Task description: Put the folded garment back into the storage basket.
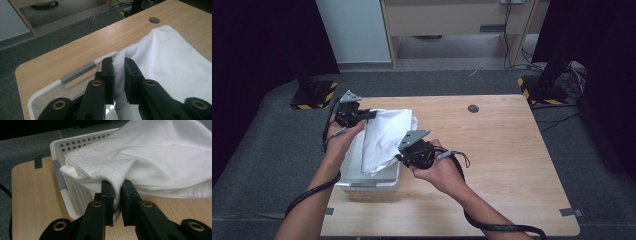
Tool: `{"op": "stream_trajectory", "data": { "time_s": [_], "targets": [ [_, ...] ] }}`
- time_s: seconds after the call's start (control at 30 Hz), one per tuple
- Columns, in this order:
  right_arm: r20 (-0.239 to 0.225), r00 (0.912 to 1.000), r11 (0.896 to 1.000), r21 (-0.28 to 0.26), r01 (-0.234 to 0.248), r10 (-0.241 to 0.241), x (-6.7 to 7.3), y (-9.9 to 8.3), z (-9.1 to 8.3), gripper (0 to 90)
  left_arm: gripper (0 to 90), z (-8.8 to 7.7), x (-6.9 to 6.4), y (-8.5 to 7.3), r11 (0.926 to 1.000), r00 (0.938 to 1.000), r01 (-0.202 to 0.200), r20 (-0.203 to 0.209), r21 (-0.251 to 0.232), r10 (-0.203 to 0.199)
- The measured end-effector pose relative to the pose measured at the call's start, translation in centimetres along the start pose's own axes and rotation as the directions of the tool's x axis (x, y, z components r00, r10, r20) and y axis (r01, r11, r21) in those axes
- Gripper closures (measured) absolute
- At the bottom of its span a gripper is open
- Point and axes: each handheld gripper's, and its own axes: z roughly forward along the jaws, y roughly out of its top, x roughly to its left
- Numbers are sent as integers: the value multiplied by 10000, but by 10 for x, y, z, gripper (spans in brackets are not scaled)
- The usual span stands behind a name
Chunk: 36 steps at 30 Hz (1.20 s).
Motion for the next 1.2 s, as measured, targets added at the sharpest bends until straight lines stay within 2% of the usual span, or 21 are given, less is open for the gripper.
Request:
{"op": "stream_trajectory", "data": {
  "time_s": [0.43,0.8,1.2],
  "targets": [
    [-74,9999,10000,24,78,-78,2,6,13,820,798,-3,12,-5,9999,9999,68,-90,94,-67],
    [-153,9999,10000,44,55,-54,7,7,22,820,798,-5,17,-11,9998,9999,32,-120,182,-30],
    [-228,9997,9999,123,-1,4,11,7,33,820,798,-8,27,-19,9995,9996,187,-219,244,-181]
  ]
}}
